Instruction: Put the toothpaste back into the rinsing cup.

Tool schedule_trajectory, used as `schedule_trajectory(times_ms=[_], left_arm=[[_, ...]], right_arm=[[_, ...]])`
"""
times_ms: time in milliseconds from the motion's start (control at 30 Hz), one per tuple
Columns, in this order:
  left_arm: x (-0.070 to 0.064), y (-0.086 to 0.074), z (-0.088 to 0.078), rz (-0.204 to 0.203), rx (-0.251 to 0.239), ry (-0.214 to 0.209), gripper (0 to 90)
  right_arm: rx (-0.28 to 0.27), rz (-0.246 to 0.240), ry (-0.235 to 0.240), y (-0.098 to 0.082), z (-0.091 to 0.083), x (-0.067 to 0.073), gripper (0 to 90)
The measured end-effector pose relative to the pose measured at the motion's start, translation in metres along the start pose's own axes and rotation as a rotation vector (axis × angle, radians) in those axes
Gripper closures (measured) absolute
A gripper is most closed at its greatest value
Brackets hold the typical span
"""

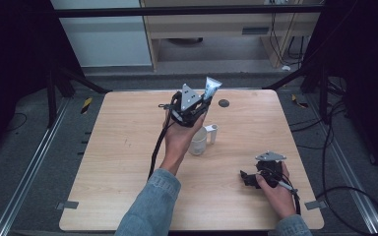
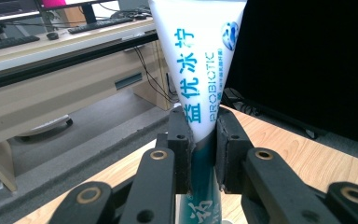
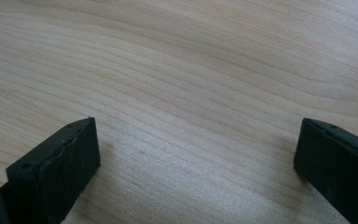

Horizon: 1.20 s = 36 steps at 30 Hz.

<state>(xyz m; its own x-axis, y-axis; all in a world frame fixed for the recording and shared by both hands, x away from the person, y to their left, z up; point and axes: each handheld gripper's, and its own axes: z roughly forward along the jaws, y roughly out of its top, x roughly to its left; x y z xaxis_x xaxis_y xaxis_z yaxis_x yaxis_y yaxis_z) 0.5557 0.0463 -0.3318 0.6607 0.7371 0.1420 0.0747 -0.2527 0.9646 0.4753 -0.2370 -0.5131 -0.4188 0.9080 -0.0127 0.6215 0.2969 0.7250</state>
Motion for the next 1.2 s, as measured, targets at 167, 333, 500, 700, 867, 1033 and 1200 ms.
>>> schedule_trajectory(times_ms=[167, 333, 500, 700, 867, 1033, 1200], left_arm=[[0.001, -0.007, 0.002, -0.007, 0.011, 0.007, 78.2], [0.003, -0.013, 0.003, -0.022, 0.010, 0.012, 78.1], [0.003, -0.019, 0.005, -0.025, 0.021, 0.012, 78.1], [0.002, -0.027, 0.007, -0.033, 0.032, 0.011, 78.1], [0.001, -0.036, 0.009, -0.028, 0.051, 0.011, 78.0], [0.000, -0.043, 0.013, -0.036, 0.064, 0.006, 78.0], [-0.002, -0.047, 0.015, -0.039, 0.070, 0.004, 78.0]], right_arm=[[0.000, 0.000, 0.000, 0.000, 0.000, 0.000, 0.5], [-0.001, 0.000, 0.000, 0.000, 0.000, 0.000, 0.4], [-0.002, -0.002, -0.001, 0.000, 0.000, 0.000, 0.4], [-0.003, -0.002, 0.000, 0.000, 0.000, 0.000, 0.4], [-0.003, -0.002, 0.000, 0.000, 0.000, 0.000, 0.5], [-0.003, -0.002, 0.000, 0.000, 0.000, 0.000, 0.5], [-0.003, -0.002, 0.000, 0.000, 0.000, 0.000, 0.4]])
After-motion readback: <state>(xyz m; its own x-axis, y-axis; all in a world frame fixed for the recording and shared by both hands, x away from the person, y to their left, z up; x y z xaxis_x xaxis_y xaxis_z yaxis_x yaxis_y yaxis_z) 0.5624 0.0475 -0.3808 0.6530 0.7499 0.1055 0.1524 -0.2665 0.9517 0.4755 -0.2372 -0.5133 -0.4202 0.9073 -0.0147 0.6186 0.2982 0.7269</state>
